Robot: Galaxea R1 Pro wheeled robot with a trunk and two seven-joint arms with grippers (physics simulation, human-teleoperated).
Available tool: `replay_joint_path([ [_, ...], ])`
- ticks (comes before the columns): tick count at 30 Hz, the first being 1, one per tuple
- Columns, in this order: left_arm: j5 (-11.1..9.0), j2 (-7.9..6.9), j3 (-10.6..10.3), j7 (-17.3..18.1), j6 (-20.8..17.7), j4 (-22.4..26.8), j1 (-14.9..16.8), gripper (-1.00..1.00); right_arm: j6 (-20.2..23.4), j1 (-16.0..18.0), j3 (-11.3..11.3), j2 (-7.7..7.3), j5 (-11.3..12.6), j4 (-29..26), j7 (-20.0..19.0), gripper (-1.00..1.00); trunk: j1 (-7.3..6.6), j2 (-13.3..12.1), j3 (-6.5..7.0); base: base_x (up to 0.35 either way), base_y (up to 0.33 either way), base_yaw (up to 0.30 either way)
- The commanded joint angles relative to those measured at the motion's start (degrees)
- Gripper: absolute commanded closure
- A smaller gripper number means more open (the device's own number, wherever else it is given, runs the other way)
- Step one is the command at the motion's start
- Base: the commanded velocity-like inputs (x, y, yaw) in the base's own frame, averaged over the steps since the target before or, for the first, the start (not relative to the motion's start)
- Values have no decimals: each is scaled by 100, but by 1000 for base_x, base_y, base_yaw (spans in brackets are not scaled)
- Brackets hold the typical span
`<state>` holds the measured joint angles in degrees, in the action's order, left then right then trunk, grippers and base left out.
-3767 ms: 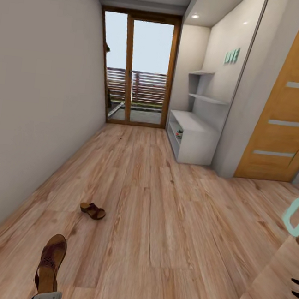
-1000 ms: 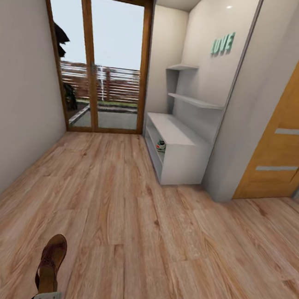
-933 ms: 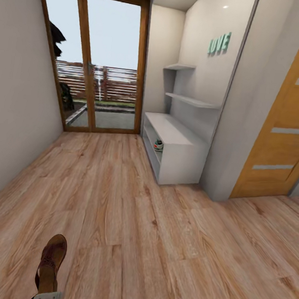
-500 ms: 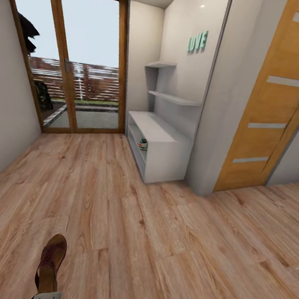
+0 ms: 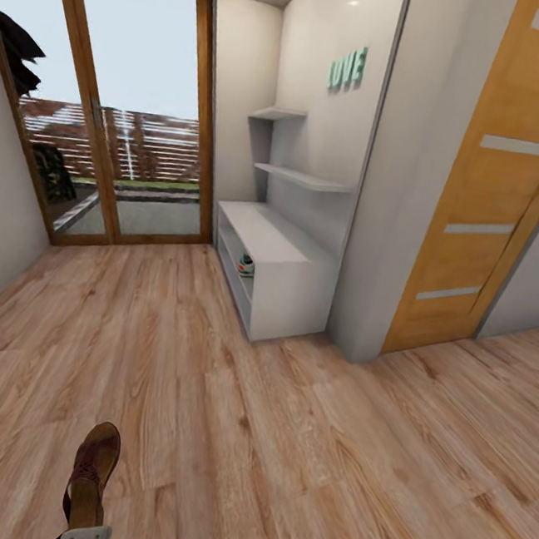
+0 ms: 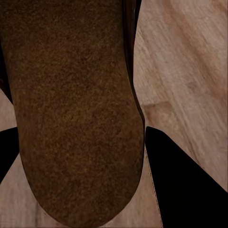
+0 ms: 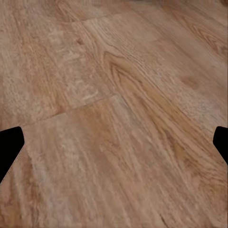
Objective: Pick up the two gym shoes and the two sandals from the corridor floor and place them onto the hallstand (shoe rack) in the corridor, making sure they are on the rack and not on the floor. Arrange them so the two gym shoes are next to each other and the two sandals are next to each other.
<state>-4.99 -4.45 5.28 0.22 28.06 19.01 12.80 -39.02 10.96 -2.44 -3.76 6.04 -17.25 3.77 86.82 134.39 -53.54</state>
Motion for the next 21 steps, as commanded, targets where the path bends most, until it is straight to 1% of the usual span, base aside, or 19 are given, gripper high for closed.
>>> replay_joint_path([
  [1, -37, 1, -15, -4, 15, -3, 3, 100, -18, 3, -28, -2, 53, 3, 1, -100, 2, 2, -5, 338, 0, -1],
  [21, -37, 1, -17, -5, 15, -3, 3, 100, -18, 3, -29, -2, 55, 3, 1, -100, 2, 2, -5, 338, 0, 0],
])
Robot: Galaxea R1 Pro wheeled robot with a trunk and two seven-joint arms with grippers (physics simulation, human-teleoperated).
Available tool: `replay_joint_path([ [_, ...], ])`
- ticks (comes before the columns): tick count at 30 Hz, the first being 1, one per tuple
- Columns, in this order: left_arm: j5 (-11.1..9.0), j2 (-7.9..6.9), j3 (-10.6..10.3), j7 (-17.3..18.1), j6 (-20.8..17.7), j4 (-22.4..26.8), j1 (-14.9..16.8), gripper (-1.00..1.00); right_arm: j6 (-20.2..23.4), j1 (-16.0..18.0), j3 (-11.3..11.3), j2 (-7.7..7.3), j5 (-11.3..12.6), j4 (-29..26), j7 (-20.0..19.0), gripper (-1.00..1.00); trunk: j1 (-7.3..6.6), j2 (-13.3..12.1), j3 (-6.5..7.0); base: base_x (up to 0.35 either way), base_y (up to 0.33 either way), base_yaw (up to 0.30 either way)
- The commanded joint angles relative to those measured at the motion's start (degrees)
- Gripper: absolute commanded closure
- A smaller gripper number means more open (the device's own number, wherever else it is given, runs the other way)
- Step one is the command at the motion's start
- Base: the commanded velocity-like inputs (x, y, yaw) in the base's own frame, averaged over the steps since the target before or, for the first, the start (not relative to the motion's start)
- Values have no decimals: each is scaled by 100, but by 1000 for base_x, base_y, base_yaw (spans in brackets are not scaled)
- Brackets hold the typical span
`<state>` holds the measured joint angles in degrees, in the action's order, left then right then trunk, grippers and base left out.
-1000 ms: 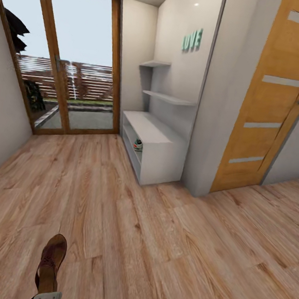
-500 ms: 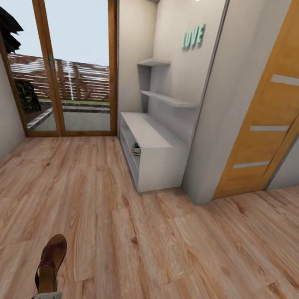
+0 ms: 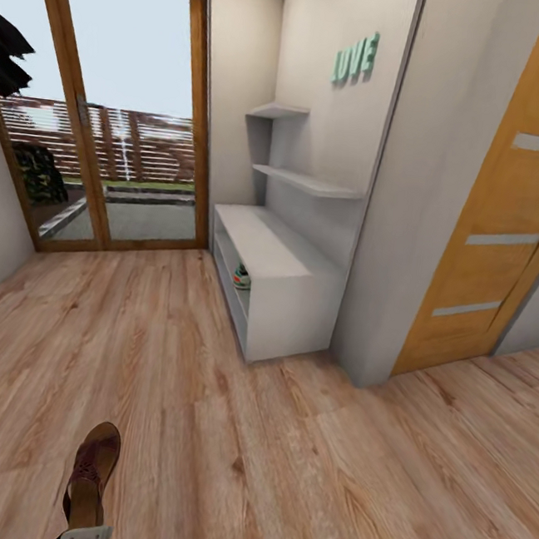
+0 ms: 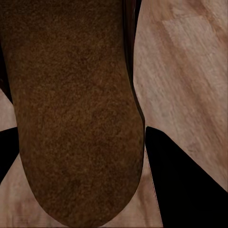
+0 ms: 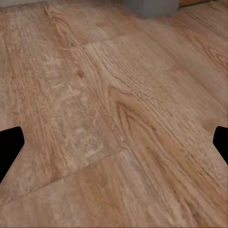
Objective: Pick up the two gym shoes and the two sandals from the corridor floor and place them onto the hallstand (shoe rack) in the corridor, making sure they are on the rack and not on the floor. Arrange them so the two gym shoes are next to each other and the two sandals are next to each other.
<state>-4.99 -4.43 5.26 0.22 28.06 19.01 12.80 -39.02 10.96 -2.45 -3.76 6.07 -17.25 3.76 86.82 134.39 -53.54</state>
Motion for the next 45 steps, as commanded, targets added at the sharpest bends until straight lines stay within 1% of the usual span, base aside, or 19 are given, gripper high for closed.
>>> replay_joint_path([
  [1, -37, -2, -15, -4, 15, -3, 3, 100, -18, 3, -28, -2, 52, 3, 1, -100, 2, 2, -5, 339, 0, 0],
  [20, -33, -3, -9, -4, 15, -3, 3, 100, -18, 3, -35, -2, 52, 3, 1, -100, 2, 2, -11, 338, 0, 13],
  [34, -34, -5, -7, -4, 15, -3, 3, 100, -18, 3, -36, 4, 52, 2, 1, -100, 2, 2, -58, 338, 9, 233],
  [45, -36, -5, -7, -4, 15, -3, 3, 100, -18, 3, -36, 6, 44, 3, 1, -100, 2, 2, -97, 292, 185, 249],
])
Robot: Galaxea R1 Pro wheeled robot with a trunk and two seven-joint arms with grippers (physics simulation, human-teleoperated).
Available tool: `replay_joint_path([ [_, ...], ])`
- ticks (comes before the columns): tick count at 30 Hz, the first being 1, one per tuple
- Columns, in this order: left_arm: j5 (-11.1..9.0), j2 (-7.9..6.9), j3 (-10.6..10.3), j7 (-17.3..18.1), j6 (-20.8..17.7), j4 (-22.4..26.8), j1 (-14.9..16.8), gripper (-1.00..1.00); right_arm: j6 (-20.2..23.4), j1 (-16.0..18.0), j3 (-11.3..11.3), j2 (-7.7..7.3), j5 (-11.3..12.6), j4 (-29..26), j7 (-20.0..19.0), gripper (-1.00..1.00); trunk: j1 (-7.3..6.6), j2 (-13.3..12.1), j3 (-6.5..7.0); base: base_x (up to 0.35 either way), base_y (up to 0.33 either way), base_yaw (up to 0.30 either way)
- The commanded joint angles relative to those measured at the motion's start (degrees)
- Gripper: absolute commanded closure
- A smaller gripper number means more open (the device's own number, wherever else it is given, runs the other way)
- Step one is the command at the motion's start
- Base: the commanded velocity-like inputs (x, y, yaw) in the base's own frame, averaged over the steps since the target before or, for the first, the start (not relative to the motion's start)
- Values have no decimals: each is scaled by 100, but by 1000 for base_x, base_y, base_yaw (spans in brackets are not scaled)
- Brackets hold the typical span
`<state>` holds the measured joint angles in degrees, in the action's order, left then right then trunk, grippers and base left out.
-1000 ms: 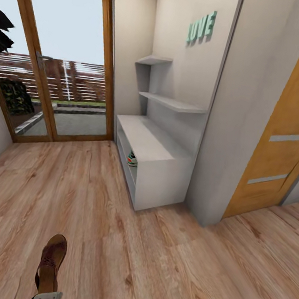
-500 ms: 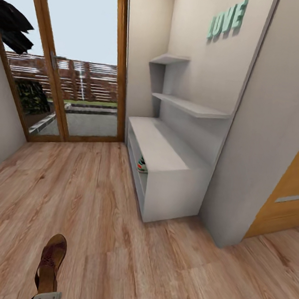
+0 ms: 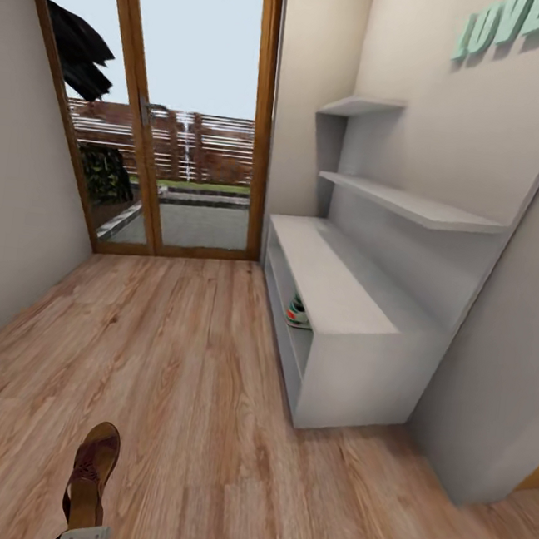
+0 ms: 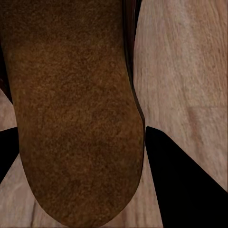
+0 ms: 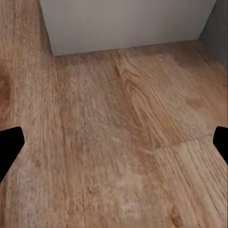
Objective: Pick up the two gym shoes and the two sandals from the corridor floor and place them onto the hallstand (shoe rack) in the corridor, making sure they are on the rack and not on the floor. Arrange them so the two gym shoes are next to each other and the two sandals are next to each other.
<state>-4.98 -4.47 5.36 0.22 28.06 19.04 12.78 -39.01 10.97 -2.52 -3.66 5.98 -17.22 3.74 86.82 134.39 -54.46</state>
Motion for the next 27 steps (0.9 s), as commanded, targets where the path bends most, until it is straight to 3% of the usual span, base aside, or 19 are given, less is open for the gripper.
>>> replay_joint_path([
  [1, -37, -1, -18, -4, 15, -6, 5, 100, -19, 1, -29, -3, 53, 0, 4, -100, 2, 2, -9, 285, 200, 249],
  [19, -38, -1, -18, -4, 15, -6, 5, 100, -19, 1, -29, -3, 52, 0, 4, -100, 2, 2, -70, 282, 211, 245],
  [27, -38, -1, -18, -4, 15, -6, 5, 100, -19, 1, -29, -4, 59, 0, 4, -100, 2, 2, -73, 281, 217, 24],
])
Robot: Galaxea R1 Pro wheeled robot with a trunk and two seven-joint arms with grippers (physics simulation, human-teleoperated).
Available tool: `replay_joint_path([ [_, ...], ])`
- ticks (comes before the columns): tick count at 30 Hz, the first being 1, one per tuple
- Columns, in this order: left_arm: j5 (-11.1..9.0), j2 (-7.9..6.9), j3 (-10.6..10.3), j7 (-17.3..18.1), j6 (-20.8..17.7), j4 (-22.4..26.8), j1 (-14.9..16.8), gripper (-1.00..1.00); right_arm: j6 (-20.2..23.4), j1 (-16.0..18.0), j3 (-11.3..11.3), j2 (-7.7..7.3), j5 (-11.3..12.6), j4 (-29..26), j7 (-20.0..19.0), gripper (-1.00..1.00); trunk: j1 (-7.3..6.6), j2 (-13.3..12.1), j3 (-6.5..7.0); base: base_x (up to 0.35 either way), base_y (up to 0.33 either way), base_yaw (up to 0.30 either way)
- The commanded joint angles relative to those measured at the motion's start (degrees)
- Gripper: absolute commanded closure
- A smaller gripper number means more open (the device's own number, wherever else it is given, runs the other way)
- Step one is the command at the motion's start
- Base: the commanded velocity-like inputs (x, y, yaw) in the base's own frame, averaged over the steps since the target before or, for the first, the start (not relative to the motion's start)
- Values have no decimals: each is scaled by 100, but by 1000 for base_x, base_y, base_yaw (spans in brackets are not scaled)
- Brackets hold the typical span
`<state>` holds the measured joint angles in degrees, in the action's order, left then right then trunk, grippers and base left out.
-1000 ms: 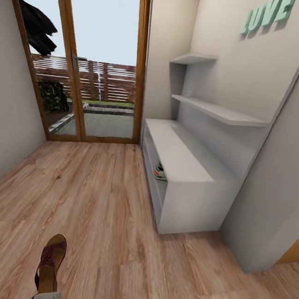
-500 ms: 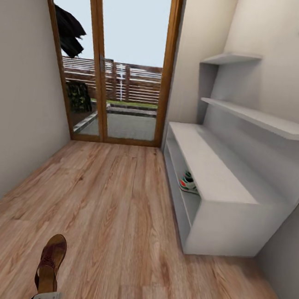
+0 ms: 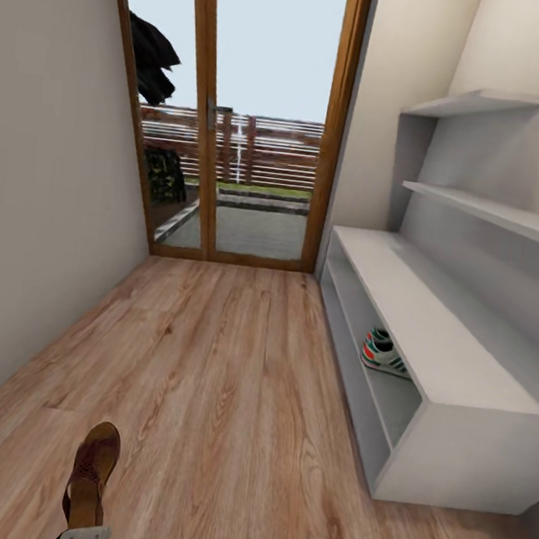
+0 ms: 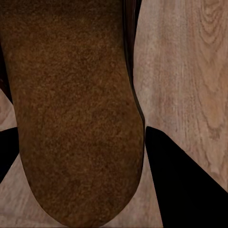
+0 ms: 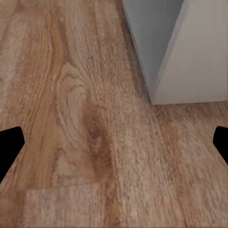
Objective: Pick up the two gym shoes and the two sandals from the corridor floor and place them onto the hallstand (shoe rack) in the corridor, making sure they are on the rack and not on the floor. Arrange them so the two gym shoes are next to each other and the two sandals are next to each other.
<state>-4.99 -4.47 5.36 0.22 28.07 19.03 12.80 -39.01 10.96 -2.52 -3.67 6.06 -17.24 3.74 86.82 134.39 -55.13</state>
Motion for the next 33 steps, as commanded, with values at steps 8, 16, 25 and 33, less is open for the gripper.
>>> replay_joint_path([
  [8, -36, -1, -17, -3, 15, -4, 4, 100, -19, 3, -27, -6, 53, 2, 4, -100, 2, 2, -6, 250, 197, 1],
  [16, -36, -1, -17, -4, 15, -4, 4, 100, -19, 3, -21, 7, 53, -6, 4, -100, 2, 2, -28, 38, 31, 154],
  [25, -37, 4, -17, -4, 15, -4, 4, 100, -23, 3, 23, 24, 58, 1, 20, -100, 2, 2, -60, 1, 1, 254],
  [33, -37, 7, 42, -44, 7, -4, 4, 100, -25, 3, 32, 24, 65, 2, 30, -100, 2, 2, -87, 0, 0, 258],
])
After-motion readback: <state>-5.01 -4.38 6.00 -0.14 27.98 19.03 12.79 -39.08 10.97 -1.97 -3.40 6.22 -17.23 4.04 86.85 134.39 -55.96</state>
